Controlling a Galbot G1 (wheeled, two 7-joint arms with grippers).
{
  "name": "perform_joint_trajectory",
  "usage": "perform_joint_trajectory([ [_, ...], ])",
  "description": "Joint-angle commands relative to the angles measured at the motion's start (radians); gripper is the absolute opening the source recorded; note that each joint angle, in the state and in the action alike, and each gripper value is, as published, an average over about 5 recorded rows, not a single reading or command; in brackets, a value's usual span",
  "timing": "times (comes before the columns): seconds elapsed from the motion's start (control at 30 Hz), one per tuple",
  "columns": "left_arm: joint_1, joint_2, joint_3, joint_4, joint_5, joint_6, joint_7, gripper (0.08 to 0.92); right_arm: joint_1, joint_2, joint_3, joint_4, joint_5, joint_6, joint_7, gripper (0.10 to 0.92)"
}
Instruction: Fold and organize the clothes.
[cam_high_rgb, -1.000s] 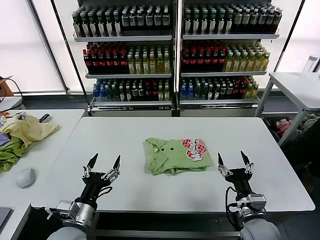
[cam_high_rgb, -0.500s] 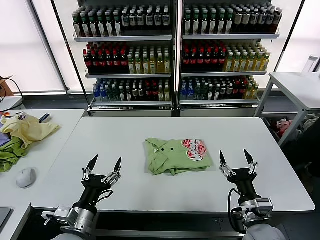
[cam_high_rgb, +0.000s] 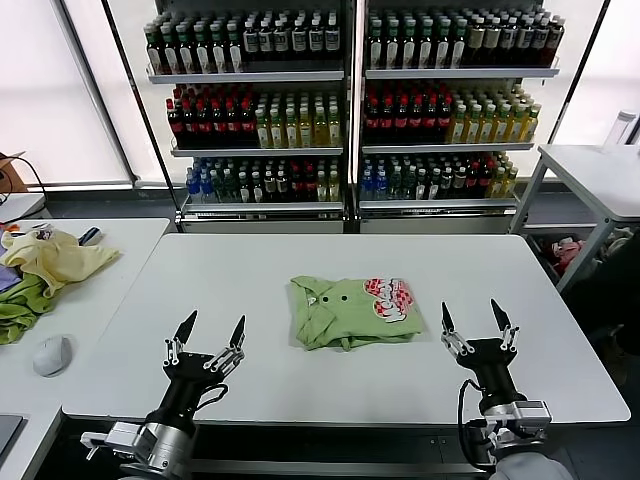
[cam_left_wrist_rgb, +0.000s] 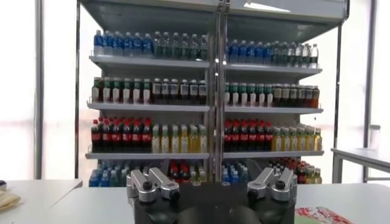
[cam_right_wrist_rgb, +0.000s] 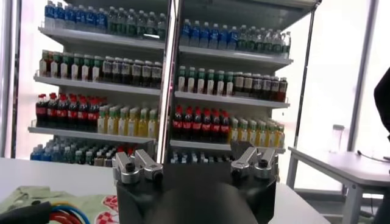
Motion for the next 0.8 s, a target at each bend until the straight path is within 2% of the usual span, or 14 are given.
perform_joint_trajectory([
  [0.03,0.017,-0.014,0.0,-0.015,0.018,-0.009,0.012,0.823,-0.012,0.006,0.0,0.02,-0.014,0.008,0.014,0.823],
  [0.47,0.009,-0.033,-0.015,-0.014,0.054,-0.022,0.044,0.823,-0.029,0.013,0.026,0.044,-0.054,-0.011,0.037,0.823],
  [0.8,-0.027,-0.03,-0.021,0.009,0.061,-0.025,0.065,0.823,-0.025,0.01,0.061,0.048,-0.028,-0.038,0.035,0.823],
])
